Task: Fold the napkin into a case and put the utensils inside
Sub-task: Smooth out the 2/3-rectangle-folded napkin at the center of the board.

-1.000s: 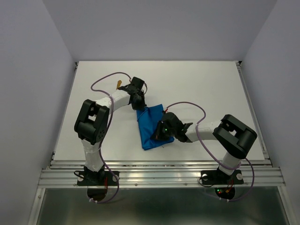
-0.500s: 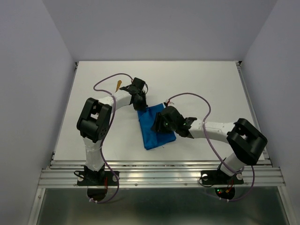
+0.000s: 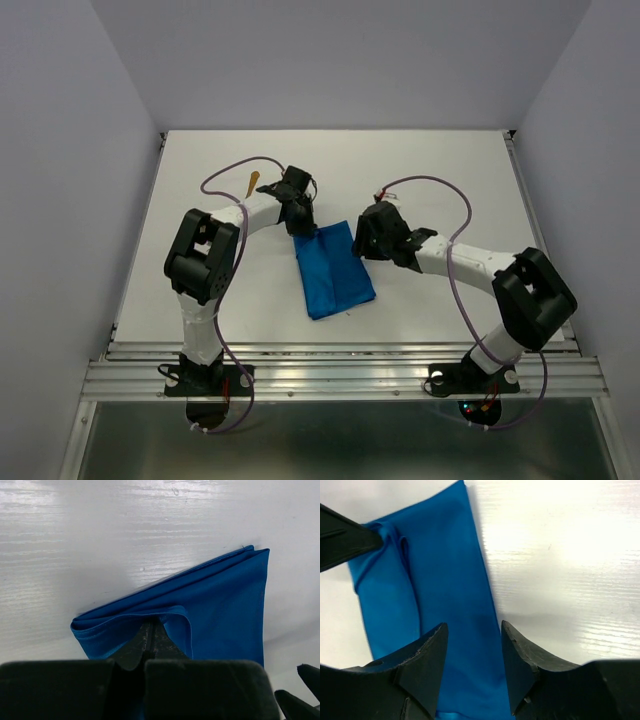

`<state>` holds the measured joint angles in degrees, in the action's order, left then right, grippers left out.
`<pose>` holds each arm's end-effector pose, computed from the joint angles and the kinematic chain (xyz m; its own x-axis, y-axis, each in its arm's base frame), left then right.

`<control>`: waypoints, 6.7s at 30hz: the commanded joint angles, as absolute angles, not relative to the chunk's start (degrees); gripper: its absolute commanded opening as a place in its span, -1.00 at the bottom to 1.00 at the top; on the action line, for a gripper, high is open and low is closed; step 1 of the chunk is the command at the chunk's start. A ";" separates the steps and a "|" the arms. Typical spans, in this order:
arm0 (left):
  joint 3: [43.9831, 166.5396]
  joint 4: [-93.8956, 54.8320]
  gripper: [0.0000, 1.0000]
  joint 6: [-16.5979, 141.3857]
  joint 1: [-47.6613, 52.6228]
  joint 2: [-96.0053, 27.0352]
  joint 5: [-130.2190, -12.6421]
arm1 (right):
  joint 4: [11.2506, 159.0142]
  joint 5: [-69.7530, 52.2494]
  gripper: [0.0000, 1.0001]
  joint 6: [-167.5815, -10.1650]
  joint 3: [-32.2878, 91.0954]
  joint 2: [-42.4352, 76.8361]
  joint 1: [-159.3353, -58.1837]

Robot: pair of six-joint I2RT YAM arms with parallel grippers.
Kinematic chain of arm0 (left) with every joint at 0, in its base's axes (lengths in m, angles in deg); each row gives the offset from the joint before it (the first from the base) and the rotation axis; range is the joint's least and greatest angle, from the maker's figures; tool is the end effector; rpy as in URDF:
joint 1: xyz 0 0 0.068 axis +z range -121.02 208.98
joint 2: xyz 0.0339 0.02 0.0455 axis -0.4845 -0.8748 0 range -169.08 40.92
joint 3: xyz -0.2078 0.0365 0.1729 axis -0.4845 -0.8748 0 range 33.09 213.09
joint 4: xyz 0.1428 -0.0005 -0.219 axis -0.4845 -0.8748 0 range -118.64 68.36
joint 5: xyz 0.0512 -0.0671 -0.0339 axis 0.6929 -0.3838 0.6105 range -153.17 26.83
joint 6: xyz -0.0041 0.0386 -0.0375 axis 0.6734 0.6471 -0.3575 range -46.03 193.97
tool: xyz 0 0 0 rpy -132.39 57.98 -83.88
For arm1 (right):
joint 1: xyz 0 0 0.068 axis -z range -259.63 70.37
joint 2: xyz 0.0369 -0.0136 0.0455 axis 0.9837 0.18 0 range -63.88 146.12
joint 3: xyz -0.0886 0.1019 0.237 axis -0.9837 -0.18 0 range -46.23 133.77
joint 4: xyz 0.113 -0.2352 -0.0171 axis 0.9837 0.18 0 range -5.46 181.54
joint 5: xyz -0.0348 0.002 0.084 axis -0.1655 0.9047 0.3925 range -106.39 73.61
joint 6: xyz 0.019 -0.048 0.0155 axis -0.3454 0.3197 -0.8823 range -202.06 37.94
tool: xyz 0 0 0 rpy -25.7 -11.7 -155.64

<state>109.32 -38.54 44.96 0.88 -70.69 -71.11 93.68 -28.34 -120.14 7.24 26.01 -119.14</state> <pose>0.3669 -0.2015 0.1795 -0.8727 -0.0785 -0.4820 0.1347 0.9099 -0.3923 0.2582 0.2034 0.2026 -0.7486 0.1648 -0.6422 -0.0621 0.9469 0.3154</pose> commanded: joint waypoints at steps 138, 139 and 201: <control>118.61 -46.16 -1.00 36.53 -6.18 -78.26 -49.63 | 88.84 -23.16 -0.99 -117.74 4.40 34.21 -115.58; 118.70 -46.24 -1.00 36.45 -6.09 -78.35 -49.72 | 88.93 -23.25 -0.99 -117.92 4.39 34.12 -115.58; 118.08 -42.91 -0.39 41.45 -5.65 -70.61 -60.97 | 90.42 -24.48 -0.98 -117.39 4.31 32.80 -115.58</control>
